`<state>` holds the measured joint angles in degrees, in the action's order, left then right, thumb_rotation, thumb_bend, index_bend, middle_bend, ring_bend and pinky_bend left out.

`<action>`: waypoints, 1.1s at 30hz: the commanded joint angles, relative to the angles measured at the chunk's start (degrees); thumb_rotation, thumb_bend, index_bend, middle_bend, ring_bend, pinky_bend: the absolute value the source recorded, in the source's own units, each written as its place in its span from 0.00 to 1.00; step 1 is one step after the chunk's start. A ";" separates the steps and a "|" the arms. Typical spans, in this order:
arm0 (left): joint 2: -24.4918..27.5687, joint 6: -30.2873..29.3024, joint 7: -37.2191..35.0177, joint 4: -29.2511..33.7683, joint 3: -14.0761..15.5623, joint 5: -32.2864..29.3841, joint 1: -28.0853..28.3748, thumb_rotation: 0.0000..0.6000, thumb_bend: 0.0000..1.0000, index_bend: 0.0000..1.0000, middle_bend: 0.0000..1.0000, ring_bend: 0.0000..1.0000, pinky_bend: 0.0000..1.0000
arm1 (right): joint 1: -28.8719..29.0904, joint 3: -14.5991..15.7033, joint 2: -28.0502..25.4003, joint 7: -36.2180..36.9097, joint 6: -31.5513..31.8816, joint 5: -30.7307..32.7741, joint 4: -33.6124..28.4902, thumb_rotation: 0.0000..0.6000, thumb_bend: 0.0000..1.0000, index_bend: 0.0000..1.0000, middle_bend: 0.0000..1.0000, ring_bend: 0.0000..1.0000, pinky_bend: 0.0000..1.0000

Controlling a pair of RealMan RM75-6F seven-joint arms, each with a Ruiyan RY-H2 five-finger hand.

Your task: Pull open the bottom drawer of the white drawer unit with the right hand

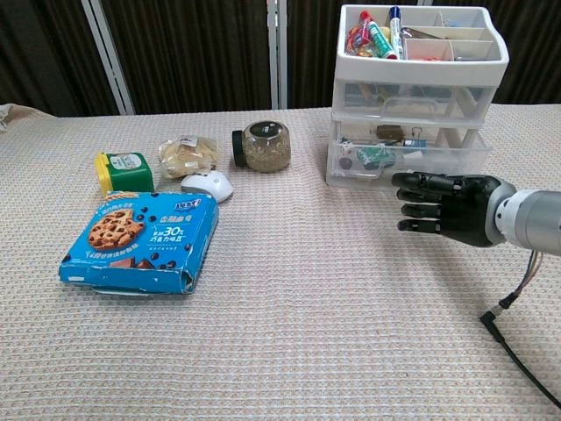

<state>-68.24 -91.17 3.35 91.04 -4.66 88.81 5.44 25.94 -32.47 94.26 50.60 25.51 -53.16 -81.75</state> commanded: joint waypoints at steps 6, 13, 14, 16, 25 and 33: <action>0.06 -0.46 -0.08 0.14 0.18 0.53 -0.16 1.00 0.09 0.00 0.00 0.00 0.00 | -2.97 2.60 -1.23 -1.84 5.34 -3.17 -4.64 1.00 0.37 0.07 0.73 0.70 0.54; 0.01 -1.23 -0.01 0.02 0.12 0.91 -0.38 1.00 0.09 0.00 0.00 0.00 0.00 | -6.36 6.22 -1.79 -6.52 15.47 -11.87 -9.43 1.00 0.35 0.07 0.72 0.69 0.53; -0.01 -1.41 -0.02 0.02 0.11 1.04 -0.42 1.00 0.09 0.00 0.00 0.00 0.00 | -6.83 7.09 -1.90 -8.01 17.61 -13.69 -10.05 1.00 0.35 0.09 0.72 0.69 0.53; 0.03 -1.79 -0.15 0.10 0.16 1.35 -0.54 1.00 0.09 0.00 0.00 0.00 0.00 | -7.59 8.38 -1.98 -11.07 21.70 -16.63 -10.91 1.00 0.34 0.11 0.72 0.69 0.53; 0.61 -4.19 -0.29 1.12 0.43 3.13 -1.43 1.00 0.09 0.00 0.00 0.00 0.00 | -9.35 10.42 -3.99 -24.08 33.17 -18.84 -16.03 1.00 0.34 0.17 0.72 0.69 0.53; 0.64 -4.20 -0.20 1.29 0.46 3.56 -1.39 1.00 0.10 0.00 0.00 0.00 0.00 | -4.89 11.89 -5.52 -47.42 34.73 -11.80 -14.23 1.00 0.34 0.27 0.72 0.69 0.53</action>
<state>-67.60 -95.38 3.15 92.33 -4.20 92.36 4.05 18.72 -21.56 89.32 13.67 58.44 -68.62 -96.84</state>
